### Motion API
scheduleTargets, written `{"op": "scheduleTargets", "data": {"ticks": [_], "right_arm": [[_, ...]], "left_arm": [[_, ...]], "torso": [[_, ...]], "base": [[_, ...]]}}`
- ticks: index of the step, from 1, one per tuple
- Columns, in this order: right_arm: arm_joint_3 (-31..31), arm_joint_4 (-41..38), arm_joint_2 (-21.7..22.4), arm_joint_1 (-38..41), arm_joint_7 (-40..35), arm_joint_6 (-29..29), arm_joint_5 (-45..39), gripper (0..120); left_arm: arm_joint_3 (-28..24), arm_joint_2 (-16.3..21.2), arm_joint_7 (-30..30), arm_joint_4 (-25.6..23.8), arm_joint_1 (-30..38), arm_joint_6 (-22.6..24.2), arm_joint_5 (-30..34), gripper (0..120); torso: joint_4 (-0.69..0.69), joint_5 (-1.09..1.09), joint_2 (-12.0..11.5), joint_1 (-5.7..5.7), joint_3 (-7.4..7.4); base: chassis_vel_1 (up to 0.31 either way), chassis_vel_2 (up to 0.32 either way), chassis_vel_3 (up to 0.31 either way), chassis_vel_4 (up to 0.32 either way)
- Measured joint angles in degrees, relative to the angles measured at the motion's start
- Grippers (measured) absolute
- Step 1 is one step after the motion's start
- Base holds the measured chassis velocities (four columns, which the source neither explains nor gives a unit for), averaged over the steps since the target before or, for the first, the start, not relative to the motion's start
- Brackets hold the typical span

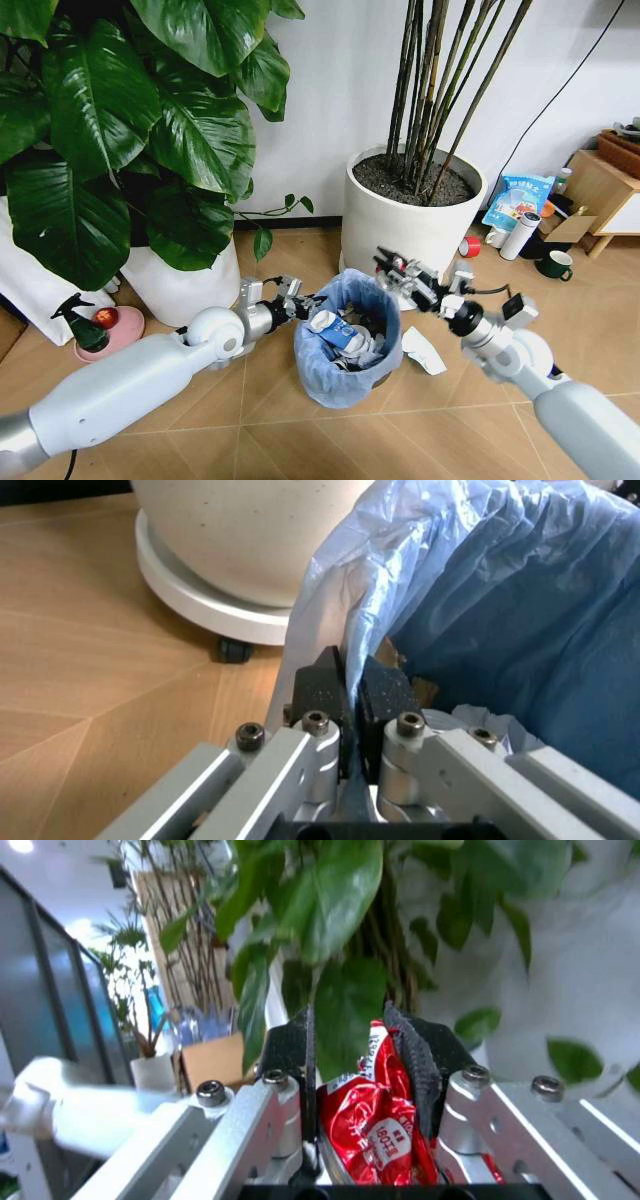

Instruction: Pick up the trash bin and place the garbage on the floor into it.

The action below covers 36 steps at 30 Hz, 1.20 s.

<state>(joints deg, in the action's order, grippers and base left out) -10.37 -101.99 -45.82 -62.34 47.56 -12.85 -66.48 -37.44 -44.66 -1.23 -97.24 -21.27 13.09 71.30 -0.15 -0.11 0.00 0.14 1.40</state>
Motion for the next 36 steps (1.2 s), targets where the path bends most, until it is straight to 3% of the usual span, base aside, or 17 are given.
{"op": "scheduleTargets", "data": {"ticks": [12, 18, 28, 31, 36], "right_arm": [[2.3, 4.3, 0.0, 0.0, -1.7, -1.1, 6.3, 22], [2.0, 4.8, 0.0, -0.1, -2.0, -1.1, 7.0, 47], [0.9, 4.8, 0.4, -0.3, -2.2, -1.2, 7.7, 77], [-2.5, 4.2, -0.9, -0.1, -5.4, -1.6, 6.7, 92], [-7.8, 5.3, -0.2, -1.9, -8.5, -1.6, 7.4, 100]], "left_arm": [[-1.4, -0.6, -1.2, -2.2, 1.6, 0.6, 1.3, 0], [-1.4, -0.4, -1.5, -2.6, 1.6, 0.6, 1.4, 0], [-1.1, 0.1, -1.9, -3.1, 1.4, 0.7, 1.6, 0], [1.2, 1.8, -2.2, -3.5, -1.0, 0.7, 1.4, 0], [5.2, 4.9, -2.2, -4.4, -4.0, 0.8, 1.1, 0]], "torso": [[0.00, 0.00, 0.0, 0.00, 0.00], [0.01, 0.00, 0.0, 0.00, 0.00], [0.01, 0.00, 0.0, 0.00, 0.00], [0.00, 0.00, 0.0, 0.00, 0.00], [0.03, 0.00, 0.0, 0.00, 0.00]], "base": [[0.000, 0.000, 0.000, 0.000], [0.000, 0.000, 0.000, 0.000], [0.000, 0.000, 0.000, 0.000], [0.000, 0.000, 0.000, 0.000], [0.000, 0.000, 0.000, 0.000]]}}
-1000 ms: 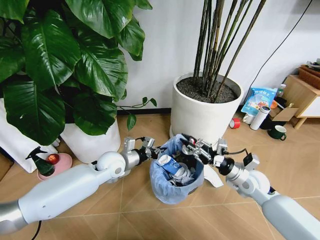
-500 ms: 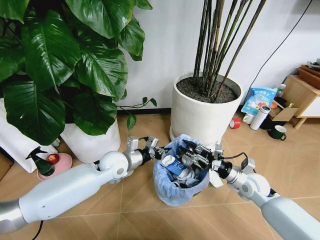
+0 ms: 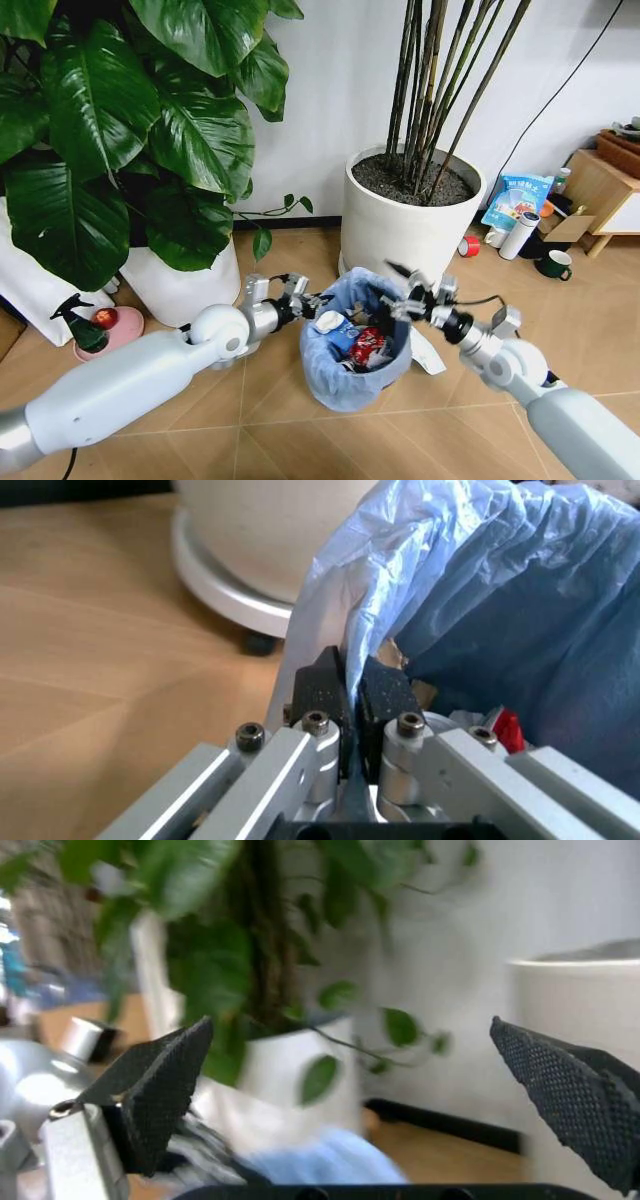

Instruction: Pick up the trash bin and place the garbage on the floor into it.

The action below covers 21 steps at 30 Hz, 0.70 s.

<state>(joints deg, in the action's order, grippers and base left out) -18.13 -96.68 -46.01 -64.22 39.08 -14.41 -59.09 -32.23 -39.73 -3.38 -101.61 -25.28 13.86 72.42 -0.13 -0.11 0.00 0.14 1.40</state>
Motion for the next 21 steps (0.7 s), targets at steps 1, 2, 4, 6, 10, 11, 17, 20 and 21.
{"op": "scheduleTargets", "data": {"ticks": [1, 2, 4, 6, 10, 11, 17, 20, 21], "right_arm": [[-0.9, 0.5, 0.3, -0.6, -0.5, 0.1, 0.5, 100], [-2.2, 1.5, 0.7, -1.5, -1.1, 0.2, 1.6, 100], [-3.2, 2.9, 0.8, -2.3, -1.8, 0.1, 3.3, 100], [-4.2, 5.0, 0.6, -3.2, -2.5, 0.0, 5.8, 100], [-4.9, 8.5, -0.1, -4.1, -3.7, -0.1, 10.6, 100], [-5.0, 10.0, -0.5, -4.3, -3.9, -0.2, 12.7, 100], [-4.9, 18.1, -2.6, -4.5, -4.5, -0.5, 20.0, 100], [-5.7, 23.5, -3.5, -5.0, -4.0, -0.5, 23.3, 100], [-5.7, 23.5, -3.5, -5.0, -4.0, -0.5, 23.3, 100]], "left_arm": [[1.0, 0.5, 0.0, -0.1, -0.6, 0.0, 0.0, 0], [2.3, 1.2, 0.1, -0.3, -1.4, 0.0, 0.0, 0], [3.8, 2.0, 0.2, -0.6, -2.4, 0.0, 0.0, 0], [5.6, 3.1, 0.5, -1.3, -3.8, 0.0, 0.0, 0], [8.1, 5.2, 0.9, -2.3, -5.9, 0.0, 0.0, 0], [9.0, 5.9, 1.1, -2.6, -6.6, 0.0, 0.0, 0], [12.9, 8.0, 1.3, -4.2, -8.9, -0.2, 0.3, 0], [14.2, 8.8, 1.3, -4.9, -9.5, -0.2, 0.4, 0], [14.2, 8.8, 1.3, -4.9, -9.5, -0.2, 0.4, 0]], "torso": [[-0.01, 0.01, 0.0, 0.00, 0.00], [-0.01, -0.01, 0.0, 0.00, 0.00], [-0.04, -0.02, 0.0, 0.00, 0.00], [-0.04, 0.01, 0.0, 0.00, 0.00], [-0.03, 0.00, 0.0, 0.00, 0.00], [-0.02, 0.01, 0.0, 0.00, 0.00], [-0.01, 0.01, 0.0, 0.00, 0.00], [-0.03, 0.00, 0.0, 0.00, 0.00], [-0.03, 0.00, 0.0, 0.00, 0.00]], "base": [[0.000, 0.000, 0.000, 0.000], [0.000, 0.000, 0.000, 0.000], [0.000, 0.000, 0.000, 0.000], [0.000, 0.000, 0.000, 0.000], [0.000, 0.000, 0.000, 0.000], [0.000, 0.000, 0.000, 0.000], [0.000, 0.000, 0.000, 0.000], [0.000, 0.000, 0.000, 0.000], [0.000, 0.000, 0.000, 0.000]]}}
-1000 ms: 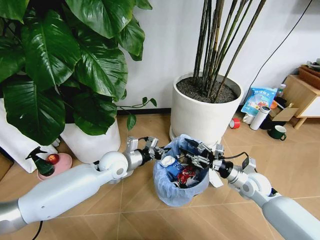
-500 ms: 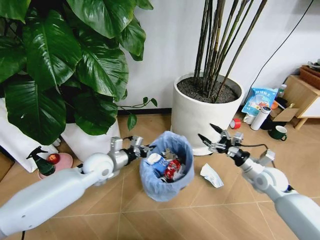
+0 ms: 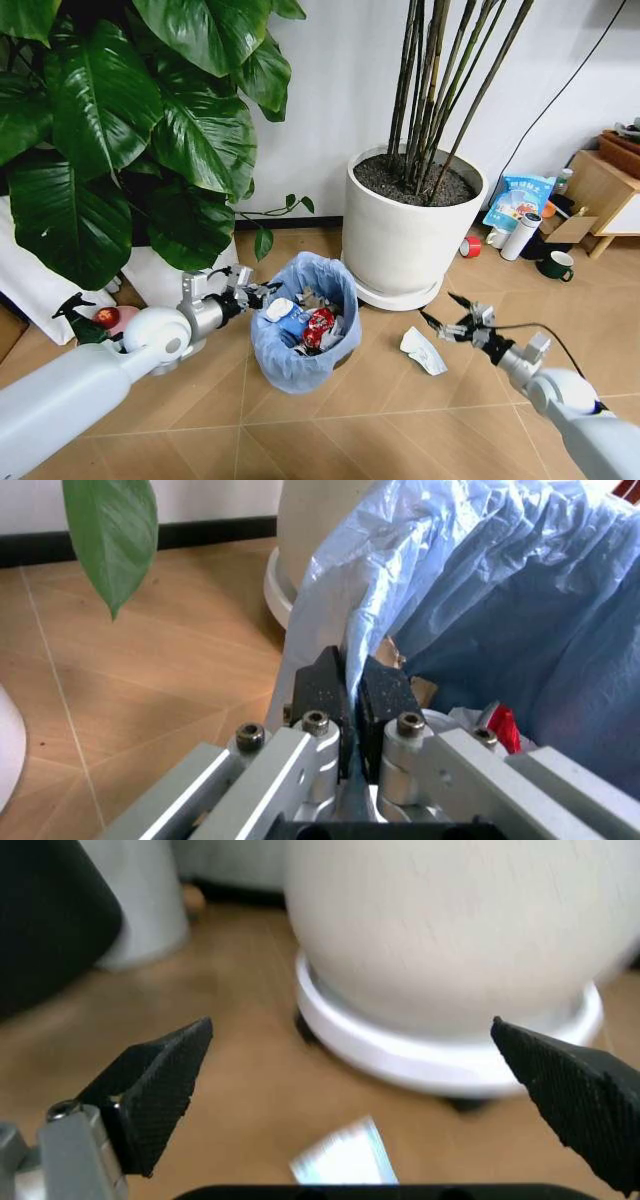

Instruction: Pick up the trash bin and place the garbage on the floor into it.

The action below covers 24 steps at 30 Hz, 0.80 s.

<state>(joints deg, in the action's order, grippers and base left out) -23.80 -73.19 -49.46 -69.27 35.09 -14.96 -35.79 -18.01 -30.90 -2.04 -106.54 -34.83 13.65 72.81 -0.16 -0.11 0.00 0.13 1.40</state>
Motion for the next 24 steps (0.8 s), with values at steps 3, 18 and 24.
{"op": "scheduleTargets", "data": {"ticks": [3, 18, 24], "right_arm": [[-1.0, 4.8, -0.4, -0.2, 0.7, 0.0, 2.6, 100], [-1.0, 21.2, -3.1, 6.4, 4.3, -2.1, 8.4, 100], [-1.0, 22.0, -5.1, 7.9, 3.0, -4.3, 15.3, 100]], "left_arm": [[0.1, 0.1, 0.0, -0.1, -0.2, 0.0, -0.1, 0], [1.5, 0.1, 0.4, -0.7, -1.0, -0.1, -0.9, 0], [1.4, -0.5, 0.4, -0.6, -1.0, -0.2, -0.9, 0]], "torso": [[0.01, 0.00, 0.0, 0.00, 0.00], [0.02, 0.00, 0.0, 0.01, 0.00], [0.01, 0.00, 0.0, 0.01, 0.00]], "base": [[0.000, 0.000, 0.000, 0.000], [0.000, 0.000, 0.000, 0.000], [0.000, 0.000, 0.000, 0.000]]}}
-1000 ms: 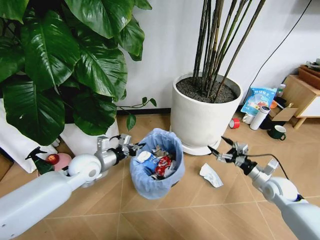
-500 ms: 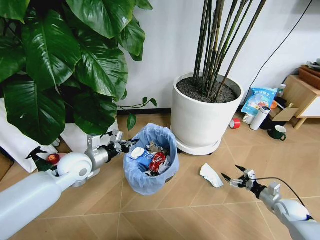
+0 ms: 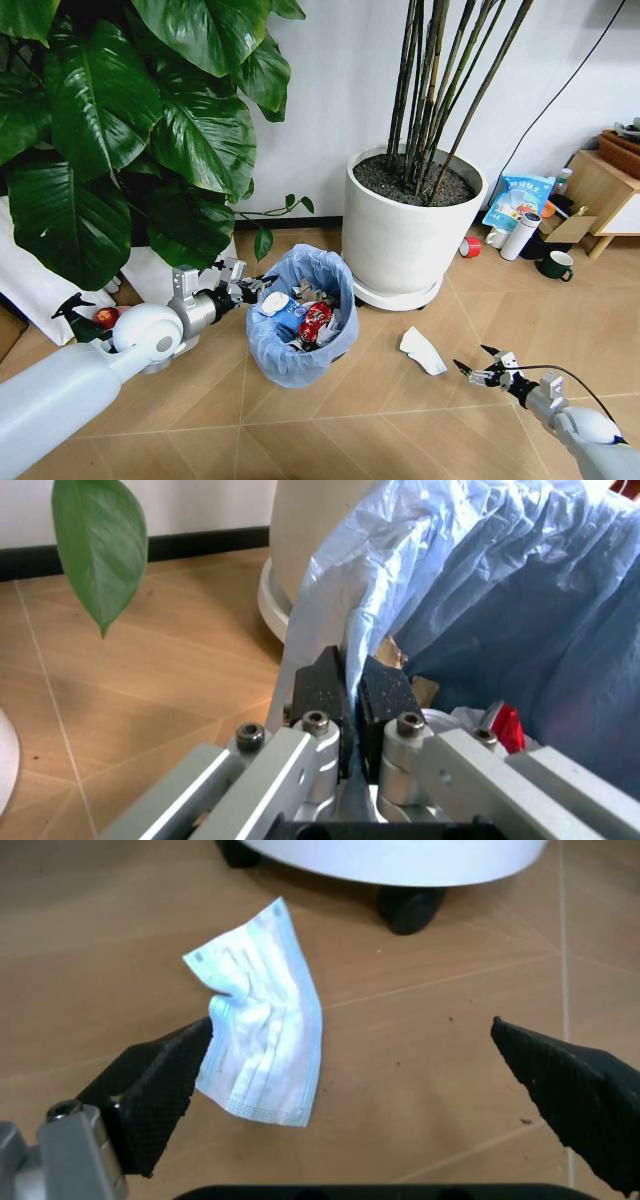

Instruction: Pick up the trash bin and place the garbage on the floor into it.

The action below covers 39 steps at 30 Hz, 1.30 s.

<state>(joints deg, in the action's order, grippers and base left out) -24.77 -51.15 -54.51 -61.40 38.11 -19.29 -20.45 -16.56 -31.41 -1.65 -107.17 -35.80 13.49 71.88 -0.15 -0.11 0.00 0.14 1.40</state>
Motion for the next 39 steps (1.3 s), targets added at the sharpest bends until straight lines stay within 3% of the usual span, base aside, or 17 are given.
{"op": "scheduleTargets", "data": {"ticks": [14, 39], "right_arm": [[3.1, 1.8, -4.1, 4.2, -4.7, -0.3, 11.0, 100], [9.8, 18.0, -13.1, 19.9, -8.0, 1.9, 14.2, 100]], "left_arm": [[-0.9, -1.4, -0.1, 0.7, 1.6, 0.0, 0.6, 0], [-1.5, -2.6, -0.8, 1.1, 2.6, 0.2, 1.3, 0]], "torso": [[-0.01, -0.01, 0.0, 0.00, 0.00], [0.01, -0.03, 0.0, 0.00, 0.01]], "base": [[0.000, 0.000, 0.000, 0.000], [0.000, 0.000, 0.000, 0.000]]}}
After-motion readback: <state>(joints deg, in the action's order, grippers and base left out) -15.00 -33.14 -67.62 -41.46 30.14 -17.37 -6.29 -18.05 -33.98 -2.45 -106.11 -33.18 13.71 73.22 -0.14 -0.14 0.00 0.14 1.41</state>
